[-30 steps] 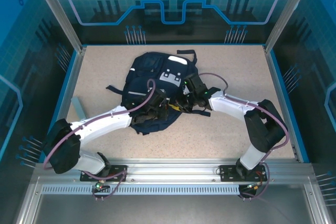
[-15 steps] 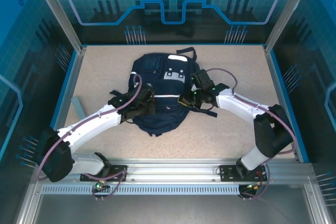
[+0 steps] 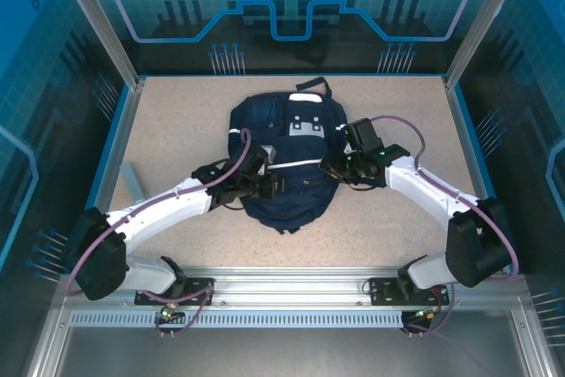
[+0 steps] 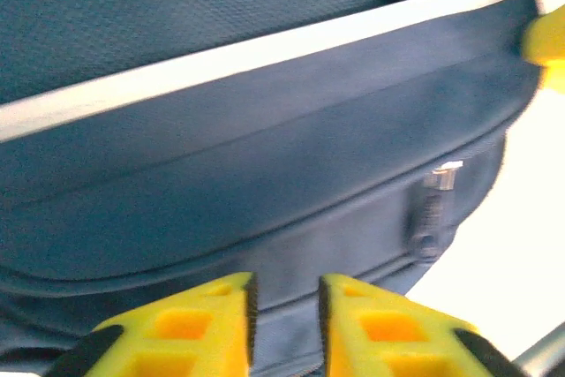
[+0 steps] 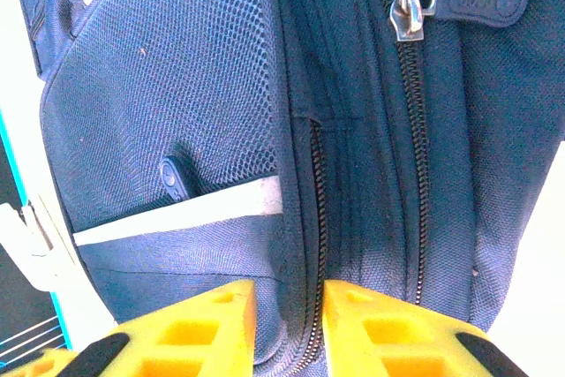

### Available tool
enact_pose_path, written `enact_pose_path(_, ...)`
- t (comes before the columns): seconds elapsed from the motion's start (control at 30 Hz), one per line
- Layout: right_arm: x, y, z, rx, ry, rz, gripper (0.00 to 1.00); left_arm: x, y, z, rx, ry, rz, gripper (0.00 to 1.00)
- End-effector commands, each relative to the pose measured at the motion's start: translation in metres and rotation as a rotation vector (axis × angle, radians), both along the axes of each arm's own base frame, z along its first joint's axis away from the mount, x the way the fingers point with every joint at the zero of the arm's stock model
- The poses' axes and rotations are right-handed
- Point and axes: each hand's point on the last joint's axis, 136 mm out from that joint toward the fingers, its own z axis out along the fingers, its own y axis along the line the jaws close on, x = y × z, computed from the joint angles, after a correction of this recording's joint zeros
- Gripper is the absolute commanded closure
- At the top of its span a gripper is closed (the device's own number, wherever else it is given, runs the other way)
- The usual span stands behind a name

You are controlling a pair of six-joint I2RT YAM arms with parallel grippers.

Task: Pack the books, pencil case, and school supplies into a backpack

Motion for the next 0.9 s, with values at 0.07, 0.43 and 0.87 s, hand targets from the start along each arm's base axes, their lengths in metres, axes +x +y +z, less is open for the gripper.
enact_pose_path(0.07, -0.004, 0.003, 0.0, 0.032, 0.014, 0.015, 0.72, -0.003, -0.044, 0.01, -0.038, -0.021, -0.086, 0.58)
enact_pose_path(0.43, -0.005, 0.002, 0.0, 0.032, 0.019, 0.012, 0.68, 0.009, -0.055, -0.018, 0.204, 0.017, -0.07, 0.59)
enact_pose_path(0.87, -0.005, 0.005, 0.001, 0.06, 0.027, 0.015, 0.65, 0.009, -0.049, -0.03, 0.338, -0.001, -0.076, 0.98)
